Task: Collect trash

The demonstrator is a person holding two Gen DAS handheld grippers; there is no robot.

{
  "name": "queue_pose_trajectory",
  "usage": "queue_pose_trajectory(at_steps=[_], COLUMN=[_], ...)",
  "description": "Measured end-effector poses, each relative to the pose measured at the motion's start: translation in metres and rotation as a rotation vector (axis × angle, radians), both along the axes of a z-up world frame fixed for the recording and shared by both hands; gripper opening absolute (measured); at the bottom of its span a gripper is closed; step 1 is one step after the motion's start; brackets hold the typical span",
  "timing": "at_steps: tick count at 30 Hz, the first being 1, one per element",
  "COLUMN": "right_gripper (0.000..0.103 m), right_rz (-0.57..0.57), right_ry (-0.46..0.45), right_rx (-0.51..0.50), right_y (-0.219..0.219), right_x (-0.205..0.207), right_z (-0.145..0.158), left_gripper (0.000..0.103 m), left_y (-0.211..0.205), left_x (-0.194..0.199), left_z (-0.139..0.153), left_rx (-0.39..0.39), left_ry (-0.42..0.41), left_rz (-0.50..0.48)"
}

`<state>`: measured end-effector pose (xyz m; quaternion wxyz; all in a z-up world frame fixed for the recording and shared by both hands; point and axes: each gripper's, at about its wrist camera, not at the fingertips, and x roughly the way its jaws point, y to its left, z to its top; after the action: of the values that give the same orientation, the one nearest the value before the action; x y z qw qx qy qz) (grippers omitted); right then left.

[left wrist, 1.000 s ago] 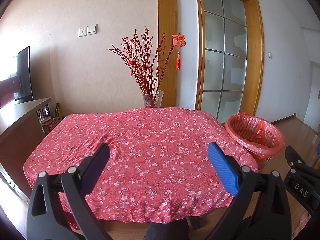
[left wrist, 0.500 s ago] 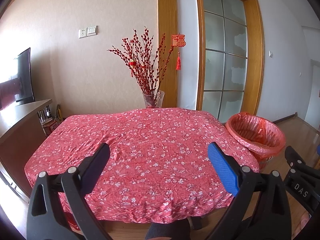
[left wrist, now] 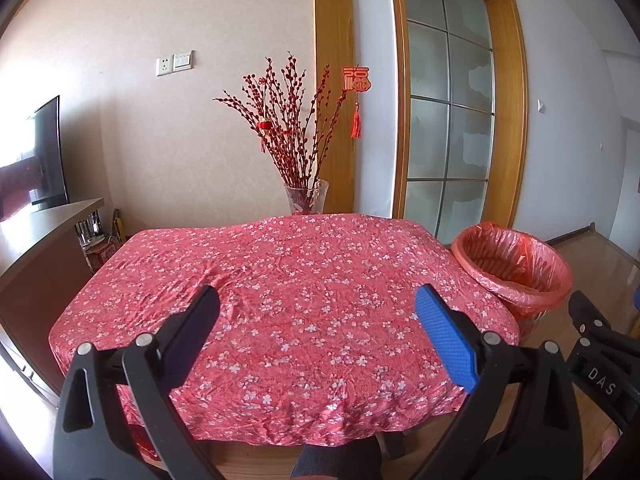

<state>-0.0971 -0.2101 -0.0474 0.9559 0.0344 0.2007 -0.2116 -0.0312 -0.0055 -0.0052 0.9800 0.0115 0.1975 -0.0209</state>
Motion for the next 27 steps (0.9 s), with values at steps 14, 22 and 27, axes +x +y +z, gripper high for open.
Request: queue_pose_trajectory(at_steps=[14,22,27], right_gripper=[0.101,0.101,0.101], right_rz=[0.006,0.008,0.008], right_ry=[0.003,0.005,0.004], right_rx=[0.001,0.001,0.001], right_y=[-0.0016,-0.0023,-0.0025], right_x=[-0.0004,-0.0005,-0.0005], right_z=[-0.0031,-0.0037,-0.0035], left_gripper=[0.096,0.096,0.096], left_y=[0.0005,0.0003,0.0009], left_x=[0.0007,0.0024,0.0027], left_z=[-0.0024,-0.0034,-0.0047], left_rx=[0.000,0.001,-0.003], left_ry=[0.006,0.009,0.016], left_rz=[0.001,0.002,0.000])
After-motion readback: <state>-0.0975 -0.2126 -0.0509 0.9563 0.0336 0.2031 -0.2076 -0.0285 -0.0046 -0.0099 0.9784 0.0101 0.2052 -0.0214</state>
